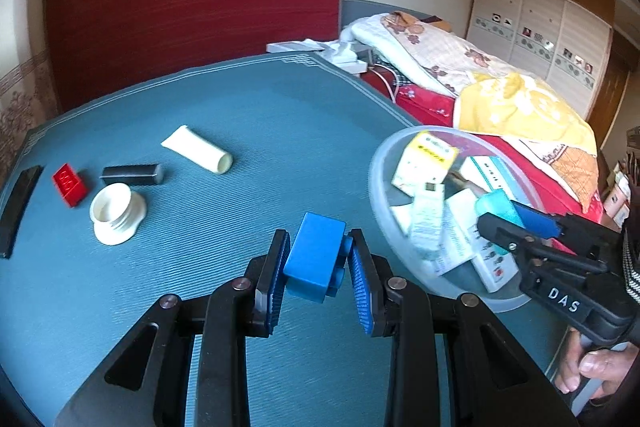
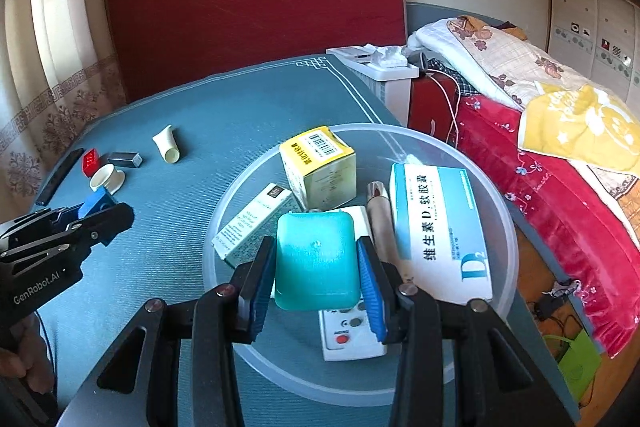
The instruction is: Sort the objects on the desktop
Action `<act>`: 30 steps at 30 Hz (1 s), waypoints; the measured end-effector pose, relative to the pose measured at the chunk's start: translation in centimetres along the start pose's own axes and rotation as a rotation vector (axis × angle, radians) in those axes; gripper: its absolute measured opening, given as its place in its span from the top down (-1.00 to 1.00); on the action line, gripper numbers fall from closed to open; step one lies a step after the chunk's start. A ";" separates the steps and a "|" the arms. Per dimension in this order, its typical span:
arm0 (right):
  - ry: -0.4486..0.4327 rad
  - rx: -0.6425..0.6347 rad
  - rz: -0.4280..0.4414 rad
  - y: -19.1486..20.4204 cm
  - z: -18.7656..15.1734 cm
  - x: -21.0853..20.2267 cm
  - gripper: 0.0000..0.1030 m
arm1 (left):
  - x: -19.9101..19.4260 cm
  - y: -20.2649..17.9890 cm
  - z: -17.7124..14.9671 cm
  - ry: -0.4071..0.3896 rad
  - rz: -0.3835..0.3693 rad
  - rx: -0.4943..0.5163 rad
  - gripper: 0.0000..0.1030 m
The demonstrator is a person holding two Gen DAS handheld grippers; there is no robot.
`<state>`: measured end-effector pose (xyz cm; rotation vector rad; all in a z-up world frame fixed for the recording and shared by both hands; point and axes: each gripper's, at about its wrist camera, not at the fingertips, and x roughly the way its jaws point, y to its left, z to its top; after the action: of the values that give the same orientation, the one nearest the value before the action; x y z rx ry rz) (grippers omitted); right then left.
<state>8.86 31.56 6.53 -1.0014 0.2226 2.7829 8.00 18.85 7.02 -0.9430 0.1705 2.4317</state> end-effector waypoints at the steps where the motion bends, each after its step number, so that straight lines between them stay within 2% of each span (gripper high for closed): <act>1: -0.003 0.002 0.003 -0.2 0.0 0.0 0.14 | 0.1 -0.4 0.1 0.001 -0.008 0.003 0.37; 8: -0.009 0.031 0.026 -1.7 0.3 -0.1 0.12 | 0.7 -3.0 0.7 0.013 -0.086 0.015 0.37; 10: -0.025 0.044 0.026 -1.9 0.5 -0.5 -0.04 | 0.8 -3.6 0.8 0.014 -0.107 0.019 0.36; 12: -0.046 0.056 0.023 -2.2 0.7 -1.0 -0.10 | 0.9 -4.2 1.0 0.014 -0.123 0.024 0.37; 18: -0.087 0.111 -0.004 -3.5 1.4 -1.7 -0.10 | 1.3 -5.7 1.4 0.020 -0.164 0.040 0.37; 27: -0.095 0.186 -0.041 -5.5 1.9 -1.7 -0.10 | 1.7 -7.6 1.7 0.028 -0.221 0.075 0.37; 30: -0.096 0.193 -0.047 -5.6 2.0 -1.6 -0.17 | 2.1 -8.2 1.9 0.027 -0.240 0.086 0.37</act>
<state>10.00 37.22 8.63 -0.8143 0.4382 2.6964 9.81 27.31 7.61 -0.9033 0.1602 2.1755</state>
